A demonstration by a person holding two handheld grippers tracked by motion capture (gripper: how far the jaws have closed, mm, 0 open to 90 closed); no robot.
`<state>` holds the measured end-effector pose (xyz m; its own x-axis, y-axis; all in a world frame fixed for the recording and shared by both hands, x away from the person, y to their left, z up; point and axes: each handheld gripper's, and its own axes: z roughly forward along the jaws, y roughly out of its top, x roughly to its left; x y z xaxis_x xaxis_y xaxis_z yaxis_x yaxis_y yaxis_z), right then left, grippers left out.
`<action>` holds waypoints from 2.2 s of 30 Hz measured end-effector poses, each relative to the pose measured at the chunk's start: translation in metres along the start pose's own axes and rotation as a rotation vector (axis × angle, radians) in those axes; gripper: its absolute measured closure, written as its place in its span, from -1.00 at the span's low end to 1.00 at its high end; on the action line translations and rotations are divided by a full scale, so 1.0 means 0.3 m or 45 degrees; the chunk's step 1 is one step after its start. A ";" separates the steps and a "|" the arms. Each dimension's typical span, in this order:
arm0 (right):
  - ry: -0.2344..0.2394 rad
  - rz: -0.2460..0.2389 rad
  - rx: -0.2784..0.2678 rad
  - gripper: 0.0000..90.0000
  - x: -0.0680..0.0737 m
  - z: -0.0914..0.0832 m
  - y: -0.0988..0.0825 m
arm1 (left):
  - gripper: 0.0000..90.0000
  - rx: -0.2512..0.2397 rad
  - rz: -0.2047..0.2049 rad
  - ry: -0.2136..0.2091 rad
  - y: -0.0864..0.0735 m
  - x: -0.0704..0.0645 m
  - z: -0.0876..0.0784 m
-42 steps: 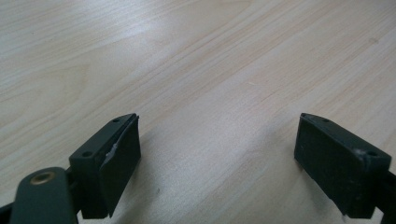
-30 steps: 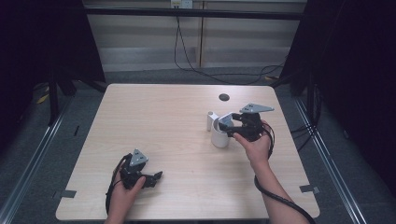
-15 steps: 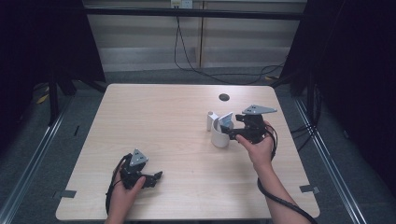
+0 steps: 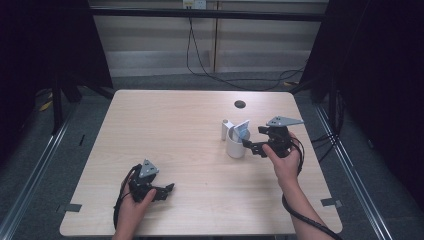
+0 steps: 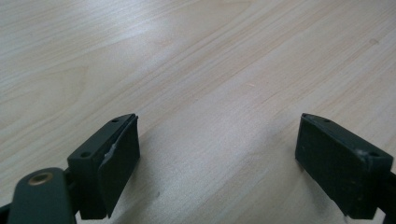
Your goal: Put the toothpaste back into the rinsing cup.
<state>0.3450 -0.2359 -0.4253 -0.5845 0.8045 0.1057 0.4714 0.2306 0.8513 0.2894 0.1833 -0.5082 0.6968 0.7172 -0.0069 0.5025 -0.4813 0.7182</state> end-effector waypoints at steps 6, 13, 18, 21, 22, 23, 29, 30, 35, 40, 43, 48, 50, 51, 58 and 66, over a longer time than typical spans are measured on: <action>0.014 0.012 -0.004 -0.70 -0.011 -0.022 -0.015 | -0.70 0.000 0.001 -0.001 0.000 0.000 0.000; 0.028 0.004 0.006 -0.70 -0.007 -0.034 -0.020 | -0.70 -0.001 0.001 -0.001 0.000 0.000 0.000; 0.031 -0.003 0.002 -0.70 -0.003 -0.043 -0.021 | -0.70 -0.001 0.001 0.000 0.000 0.000 0.000; 0.034 -0.010 0.000 -0.70 0.002 -0.053 -0.026 | -0.70 0.000 0.001 0.000 0.000 0.000 0.000; 0.034 -0.010 0.000 -0.70 0.002 -0.053 -0.026 | -0.70 0.000 0.001 0.000 0.000 0.000 0.000; 0.037 -0.013 0.006 -0.70 0.004 -0.056 -0.030 | -0.70 0.000 0.001 0.000 0.000 0.000 0.000; 0.039 -0.014 0.003 -0.70 0.004 -0.067 -0.043 | -0.70 -0.001 0.001 0.000 0.000 0.000 0.000; 0.039 -0.014 0.003 -0.70 0.004 -0.067 -0.043 | -0.70 -0.001 0.001 0.000 0.000 0.000 0.000; 0.054 -0.014 0.016 -0.70 0.003 -0.080 -0.060 | -0.69 0.000 0.001 0.000 0.000 0.000 0.000; 0.071 -0.017 0.026 -0.70 0.006 -0.088 -0.074 | -0.70 0.000 0.002 0.000 0.000 0.000 0.000; 0.081 -0.028 0.037 -0.70 0.011 -0.095 -0.088 | -0.70 0.000 0.000 0.000 0.000 0.000 0.000; 0.087 -0.036 0.055 -0.70 0.017 -0.099 -0.111 | -0.70 0.000 0.000 -0.001 0.000 0.000 0.000; 0.087 -0.035 0.055 -0.70 0.020 -0.099 -0.116 | -0.70 -0.001 0.001 -0.001 0.000 0.000 0.000; 0.093 -0.039 0.060 -0.70 0.022 -0.100 -0.124 | -0.70 0.000 0.000 0.000 0.000 0.000 0.000; 0.094 -0.047 0.070 -0.70 0.031 -0.107 -0.147 | -0.70 0.000 0.001 0.000 0.000 0.000 0.000; 0.093 -0.058 0.097 -0.70 0.036 -0.123 -0.187 | -0.70 0.000 0.000 0.000 0.000 0.000 0.000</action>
<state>0.2879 -0.2604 -0.4529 -0.6516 0.7509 0.1069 0.4902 0.3094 0.8148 0.2894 0.1833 -0.5082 0.6970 0.7170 -0.0070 0.5025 -0.4814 0.7181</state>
